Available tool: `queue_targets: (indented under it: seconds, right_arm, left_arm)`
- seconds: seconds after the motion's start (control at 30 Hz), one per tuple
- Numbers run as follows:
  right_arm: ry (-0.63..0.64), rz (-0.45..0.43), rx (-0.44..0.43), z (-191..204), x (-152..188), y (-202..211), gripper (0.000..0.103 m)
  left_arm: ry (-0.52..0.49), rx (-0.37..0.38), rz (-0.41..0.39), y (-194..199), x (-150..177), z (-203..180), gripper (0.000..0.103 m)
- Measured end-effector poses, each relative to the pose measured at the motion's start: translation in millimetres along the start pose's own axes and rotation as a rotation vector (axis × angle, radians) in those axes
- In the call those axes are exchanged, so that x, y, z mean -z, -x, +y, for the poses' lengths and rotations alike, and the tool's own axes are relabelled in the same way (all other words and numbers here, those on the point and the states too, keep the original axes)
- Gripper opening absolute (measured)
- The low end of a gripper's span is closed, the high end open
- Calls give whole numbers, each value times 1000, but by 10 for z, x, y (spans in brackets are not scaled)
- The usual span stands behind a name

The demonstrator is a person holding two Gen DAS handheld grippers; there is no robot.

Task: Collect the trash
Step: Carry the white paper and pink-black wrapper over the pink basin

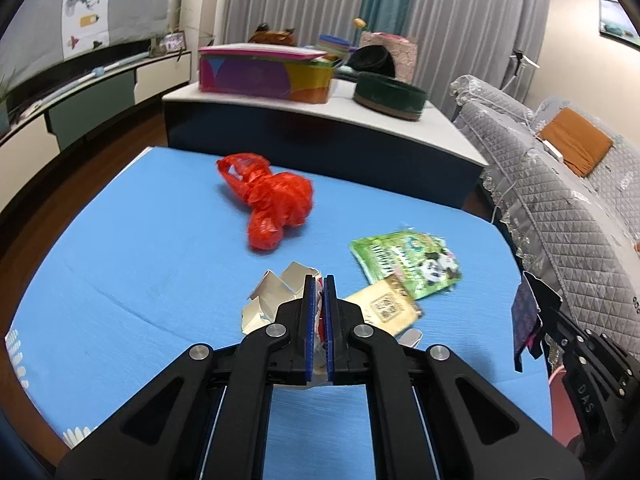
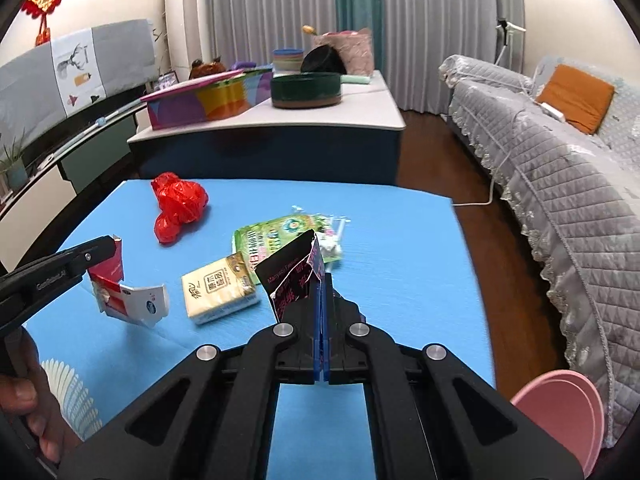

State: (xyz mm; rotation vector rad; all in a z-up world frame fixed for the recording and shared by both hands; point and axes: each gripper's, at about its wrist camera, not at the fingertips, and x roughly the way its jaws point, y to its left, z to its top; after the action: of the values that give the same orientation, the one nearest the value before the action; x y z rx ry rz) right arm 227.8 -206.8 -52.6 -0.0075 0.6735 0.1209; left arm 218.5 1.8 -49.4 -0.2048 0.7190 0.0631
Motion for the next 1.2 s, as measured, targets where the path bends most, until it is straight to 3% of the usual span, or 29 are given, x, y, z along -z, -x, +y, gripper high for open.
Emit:
queue_targets:
  seconds: [0.7,1.2]
  right_arm:
    - [-89,-58,126,-818,245,777,0]
    - [-170,-67,238,-1364,367,1086,1]
  left_arm:
    - [-166,101,-50,253,210,-943,4]
    - [-287,205,-64,333,416,-1639,4]
